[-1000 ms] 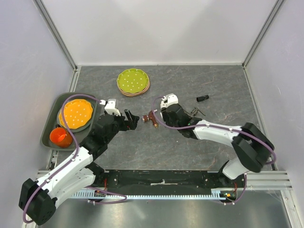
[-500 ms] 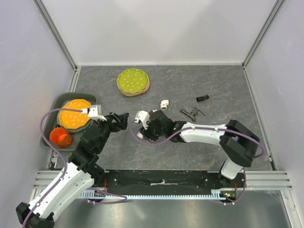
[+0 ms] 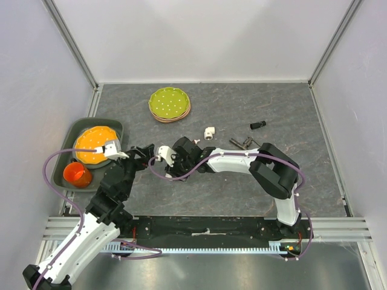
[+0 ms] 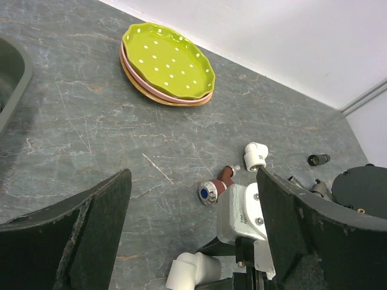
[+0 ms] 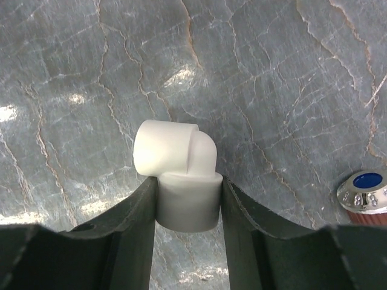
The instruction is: Install the water faucets
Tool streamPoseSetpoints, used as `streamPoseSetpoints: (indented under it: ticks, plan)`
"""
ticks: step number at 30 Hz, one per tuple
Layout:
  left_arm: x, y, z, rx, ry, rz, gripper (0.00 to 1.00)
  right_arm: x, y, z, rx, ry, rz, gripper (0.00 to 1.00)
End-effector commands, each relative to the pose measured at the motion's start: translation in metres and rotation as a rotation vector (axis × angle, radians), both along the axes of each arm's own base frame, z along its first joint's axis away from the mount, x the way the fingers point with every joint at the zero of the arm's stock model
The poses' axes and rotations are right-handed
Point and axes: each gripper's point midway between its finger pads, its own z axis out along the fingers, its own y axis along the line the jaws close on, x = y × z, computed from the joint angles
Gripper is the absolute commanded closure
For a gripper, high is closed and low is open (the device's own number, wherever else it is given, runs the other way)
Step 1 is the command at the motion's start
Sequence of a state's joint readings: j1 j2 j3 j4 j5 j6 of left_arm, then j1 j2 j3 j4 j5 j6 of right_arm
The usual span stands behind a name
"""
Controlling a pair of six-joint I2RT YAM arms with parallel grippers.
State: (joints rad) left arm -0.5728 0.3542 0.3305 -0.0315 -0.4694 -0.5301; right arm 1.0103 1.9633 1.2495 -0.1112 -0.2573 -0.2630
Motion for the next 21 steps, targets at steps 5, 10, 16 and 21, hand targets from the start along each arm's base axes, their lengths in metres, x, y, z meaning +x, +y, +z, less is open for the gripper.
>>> streamPoseSetpoints:
  ticks: [5, 10, 16, 21]
  plan:
    - [0.004, -0.008, 0.012, -0.06, -0.025, -0.018, 0.1, 0.003, -0.004, 0.024, 0.0, -0.041, -0.023, 0.26]
    - [0.006, -0.012, 0.008, -0.059, -0.009, -0.025, 0.1, 0.007, -0.023, 0.048, 0.022, -0.068, -0.122, 0.13]
    - [0.014, -0.025, -0.001, -0.018, 0.057, -0.065, 0.09, 0.044, -0.081, 0.078, 0.088, -0.095, -0.416, 0.11]
    - [0.028, -0.045, -0.017, 0.03, 0.226, -0.097, 0.07, 0.071, -0.146, 0.11, 0.209, -0.15, -0.709, 0.06]
